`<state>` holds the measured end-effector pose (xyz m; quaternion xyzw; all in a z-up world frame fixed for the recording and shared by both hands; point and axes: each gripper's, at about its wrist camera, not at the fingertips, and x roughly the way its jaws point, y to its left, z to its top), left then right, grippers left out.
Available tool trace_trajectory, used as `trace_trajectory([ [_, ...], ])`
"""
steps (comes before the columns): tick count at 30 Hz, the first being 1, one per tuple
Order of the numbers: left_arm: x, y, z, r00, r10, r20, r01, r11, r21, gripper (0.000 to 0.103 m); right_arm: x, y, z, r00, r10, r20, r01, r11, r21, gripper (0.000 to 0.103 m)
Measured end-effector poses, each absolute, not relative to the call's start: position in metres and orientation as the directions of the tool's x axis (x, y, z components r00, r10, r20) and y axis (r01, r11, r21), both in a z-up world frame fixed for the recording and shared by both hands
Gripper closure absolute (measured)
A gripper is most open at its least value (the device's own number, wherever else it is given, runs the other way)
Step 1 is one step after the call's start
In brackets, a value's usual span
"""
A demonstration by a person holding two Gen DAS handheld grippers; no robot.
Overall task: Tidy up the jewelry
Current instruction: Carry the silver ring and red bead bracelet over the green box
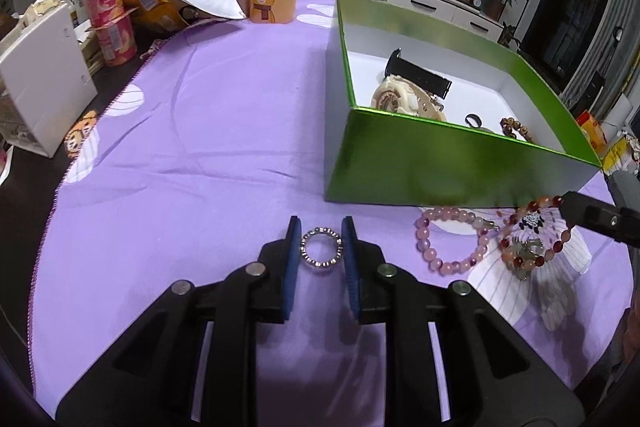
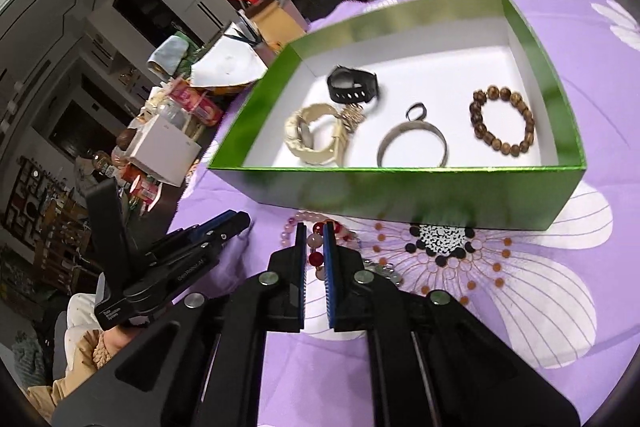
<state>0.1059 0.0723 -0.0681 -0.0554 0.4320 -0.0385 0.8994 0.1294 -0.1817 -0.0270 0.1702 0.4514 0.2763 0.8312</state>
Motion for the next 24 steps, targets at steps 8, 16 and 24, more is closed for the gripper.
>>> trace_trajectory([
  [8, 0.081, 0.077, -0.042, 0.664, -0.136, -0.735, 0.034, 0.988, -0.152, 0.083, 0.112, -0.184, 0.008, 0.483, 0.631, -0.607, -0.351, 0.775, 0.526, 0.096],
  [16, 0.069, 0.07, -0.011, 0.697, -0.161, -0.699, 0.054, 0.984, -0.172, 0.083, 0.099, -0.193, 0.032, 0.524, 0.639, -0.563, -0.384, 0.768, 0.513, 0.096],
  [24, 0.078, 0.053, 0.023, 0.731, -0.192, -0.655, 0.11, 0.98, -0.165, 0.083, 0.101, -0.211, 0.046, 0.575, 0.619, -0.536, -0.378, 0.781, 0.497, 0.096],
])
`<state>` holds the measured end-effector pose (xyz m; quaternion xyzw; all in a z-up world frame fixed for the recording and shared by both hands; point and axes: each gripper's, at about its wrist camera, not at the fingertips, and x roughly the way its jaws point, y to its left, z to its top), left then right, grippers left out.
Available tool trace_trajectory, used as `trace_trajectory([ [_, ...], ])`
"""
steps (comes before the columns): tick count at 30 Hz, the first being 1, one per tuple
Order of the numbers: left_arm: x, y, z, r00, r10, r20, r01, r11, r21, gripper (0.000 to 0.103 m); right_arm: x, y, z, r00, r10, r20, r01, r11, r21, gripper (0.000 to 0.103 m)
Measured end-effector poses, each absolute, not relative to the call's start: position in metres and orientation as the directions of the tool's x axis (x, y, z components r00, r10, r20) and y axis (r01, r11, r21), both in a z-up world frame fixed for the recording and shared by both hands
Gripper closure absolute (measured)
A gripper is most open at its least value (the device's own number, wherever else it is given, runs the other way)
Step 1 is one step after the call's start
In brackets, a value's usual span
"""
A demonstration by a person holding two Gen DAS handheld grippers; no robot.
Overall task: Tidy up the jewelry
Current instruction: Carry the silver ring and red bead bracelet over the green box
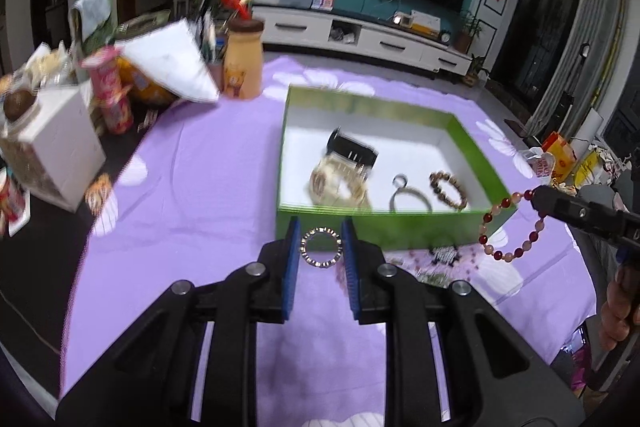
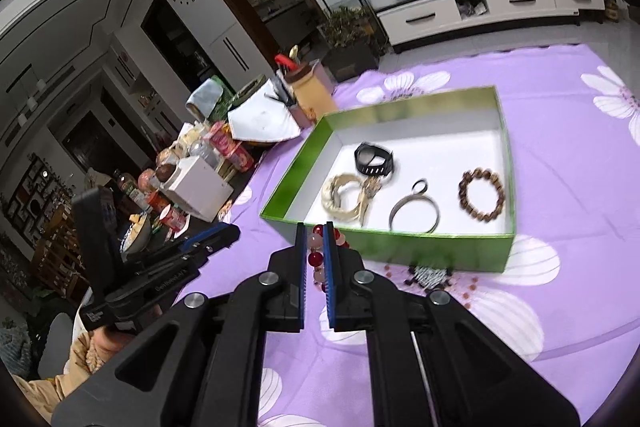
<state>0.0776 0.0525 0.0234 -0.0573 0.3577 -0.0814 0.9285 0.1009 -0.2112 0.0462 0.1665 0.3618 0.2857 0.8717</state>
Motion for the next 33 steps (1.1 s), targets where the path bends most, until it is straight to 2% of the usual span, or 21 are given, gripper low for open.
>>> trace_trajectory([
  [8, 0.105, 0.032, 0.041, 0.727, -0.228, -0.647, 0.15, 0.973, -0.174, 0.083, 0.114, -0.233, 0.049, 0.61, 0.581, -0.539, -0.341, 0.806, 0.484, 0.096],
  [24, 0.165, -0.017, 0.044, 0.67, -0.309, -0.675, 0.216, 0.951, -0.221, 0.083, 0.15, -0.261, 0.061, 0.665, 0.533, -0.524, -0.323, 0.837, 0.441, 0.096],
  [33, 0.21, -0.035, 0.039, 0.637, -0.32, -0.701, 0.224, 0.947, -0.229, 0.083, 0.182, -0.256, 0.059, 0.662, 0.51, -0.549, -0.318, 0.855, 0.411, 0.096],
])
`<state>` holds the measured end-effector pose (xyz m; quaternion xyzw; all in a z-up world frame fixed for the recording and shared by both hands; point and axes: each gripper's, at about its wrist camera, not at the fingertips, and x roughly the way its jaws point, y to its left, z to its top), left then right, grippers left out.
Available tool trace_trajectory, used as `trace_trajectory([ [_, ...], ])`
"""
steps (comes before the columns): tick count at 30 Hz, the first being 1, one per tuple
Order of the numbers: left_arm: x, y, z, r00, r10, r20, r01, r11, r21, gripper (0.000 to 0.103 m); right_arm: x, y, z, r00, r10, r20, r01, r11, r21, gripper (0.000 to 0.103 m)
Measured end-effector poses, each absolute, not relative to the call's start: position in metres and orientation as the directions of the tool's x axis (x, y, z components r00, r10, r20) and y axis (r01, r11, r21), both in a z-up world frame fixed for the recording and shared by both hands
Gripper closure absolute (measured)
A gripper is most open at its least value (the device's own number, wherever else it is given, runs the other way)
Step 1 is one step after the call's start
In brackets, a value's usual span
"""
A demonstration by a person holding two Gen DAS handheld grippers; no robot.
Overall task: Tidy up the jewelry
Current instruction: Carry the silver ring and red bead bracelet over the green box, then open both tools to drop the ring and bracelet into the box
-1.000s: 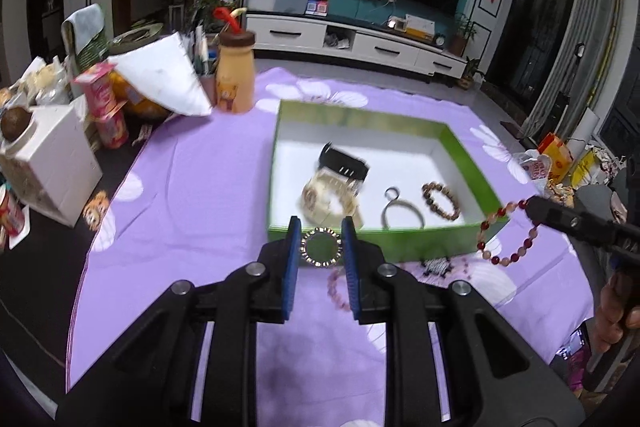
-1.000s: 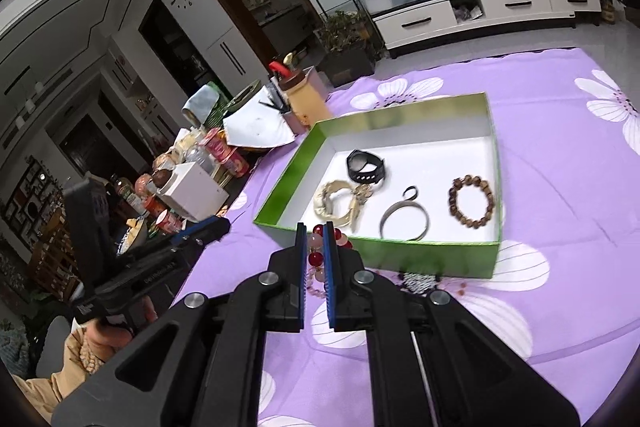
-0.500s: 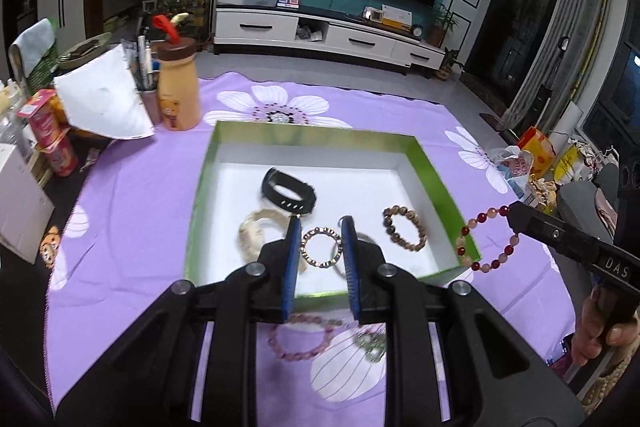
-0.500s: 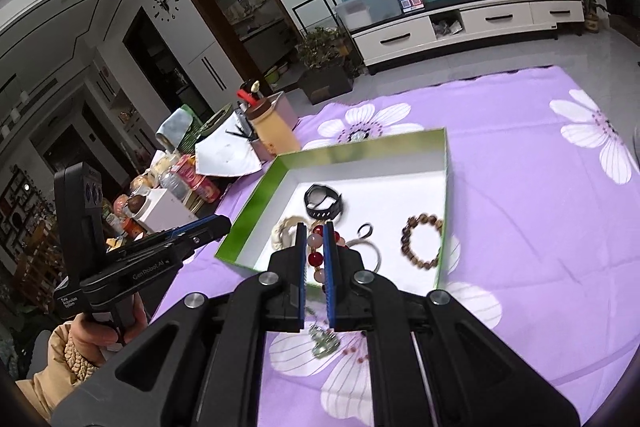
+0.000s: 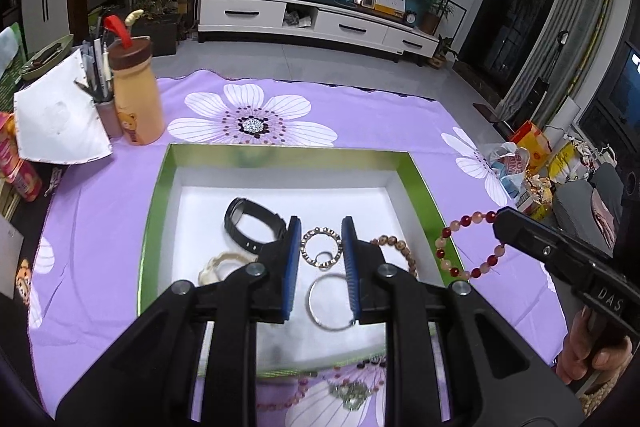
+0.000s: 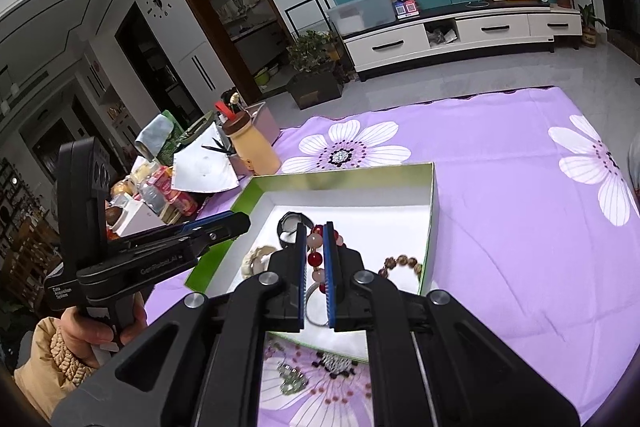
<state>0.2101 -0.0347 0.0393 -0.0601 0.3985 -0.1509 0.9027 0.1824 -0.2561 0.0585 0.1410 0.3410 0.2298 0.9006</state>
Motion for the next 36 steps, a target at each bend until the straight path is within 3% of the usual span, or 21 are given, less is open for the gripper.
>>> trace_trajectory([
  [25, 0.295, -0.057, -0.022, 0.517, -0.311, -0.797, 0.137, 0.95, -0.282, 0.083, 0.27, -0.24, 0.012, 0.604, 0.389, -0.696, -0.213, 0.92, 0.33, 0.095],
  [28, 0.299, -0.056, -0.024, 0.511, -0.317, -0.799, 0.134, 0.948, -0.29, 0.081, 0.273, -0.241, 0.009, 0.606, 0.372, -0.703, -0.194, 0.927, 0.323, 0.086],
  [36, 0.29, -0.052, -0.013, 0.543, -0.313, -0.78, 0.143, 0.949, -0.281, 0.073, 0.26, -0.25, 0.017, 0.627, 0.368, -0.687, -0.191, 0.927, 0.322, 0.084],
])
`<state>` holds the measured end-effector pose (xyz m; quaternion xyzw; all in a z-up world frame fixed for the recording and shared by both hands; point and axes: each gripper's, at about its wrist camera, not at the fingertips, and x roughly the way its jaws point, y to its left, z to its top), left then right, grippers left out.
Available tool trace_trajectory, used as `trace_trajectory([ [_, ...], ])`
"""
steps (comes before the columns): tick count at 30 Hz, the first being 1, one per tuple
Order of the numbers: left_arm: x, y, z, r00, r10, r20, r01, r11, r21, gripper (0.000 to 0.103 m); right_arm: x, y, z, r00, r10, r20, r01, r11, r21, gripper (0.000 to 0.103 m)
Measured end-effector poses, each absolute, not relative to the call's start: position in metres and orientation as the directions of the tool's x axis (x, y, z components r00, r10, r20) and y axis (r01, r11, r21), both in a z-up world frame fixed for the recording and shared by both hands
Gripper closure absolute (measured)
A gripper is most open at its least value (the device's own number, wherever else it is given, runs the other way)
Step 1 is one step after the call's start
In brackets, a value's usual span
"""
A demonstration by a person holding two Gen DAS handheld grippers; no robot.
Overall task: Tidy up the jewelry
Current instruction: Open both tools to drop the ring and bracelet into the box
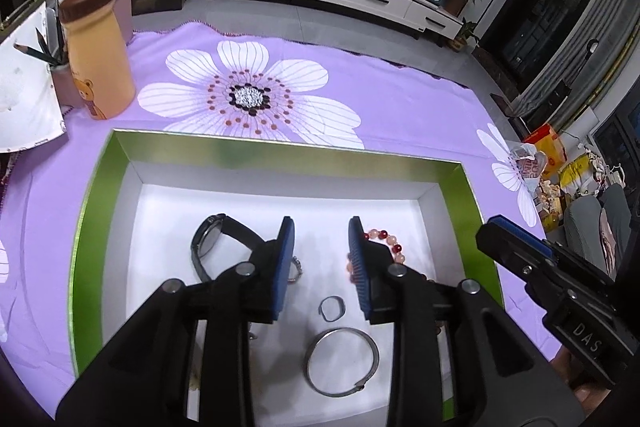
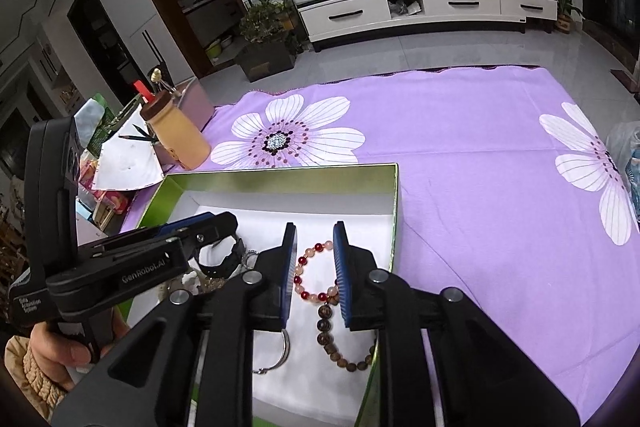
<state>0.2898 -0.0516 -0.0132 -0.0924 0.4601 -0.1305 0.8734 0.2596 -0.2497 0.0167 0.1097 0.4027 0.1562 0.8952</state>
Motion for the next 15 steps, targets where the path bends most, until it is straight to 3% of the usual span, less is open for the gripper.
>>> trace_trajectory([
  [4, 0.279, -0.046, -0.001, 0.568, -0.307, -0.764, 0.155, 0.951, -0.267, 0.069, 0.247, -0.253, 0.025, 0.635, 0.376, -0.675, -0.2, 0.924, 0.327, 0.079],
  [15, 0.229, -0.03, 0.035, 0.634, -0.282, -0.72, 0.183, 0.959, -0.214, 0.062, 0.197, -0.263, 0.053, 0.673, 0.385, -0.632, -0.228, 0.92, 0.318, 0.079],
])
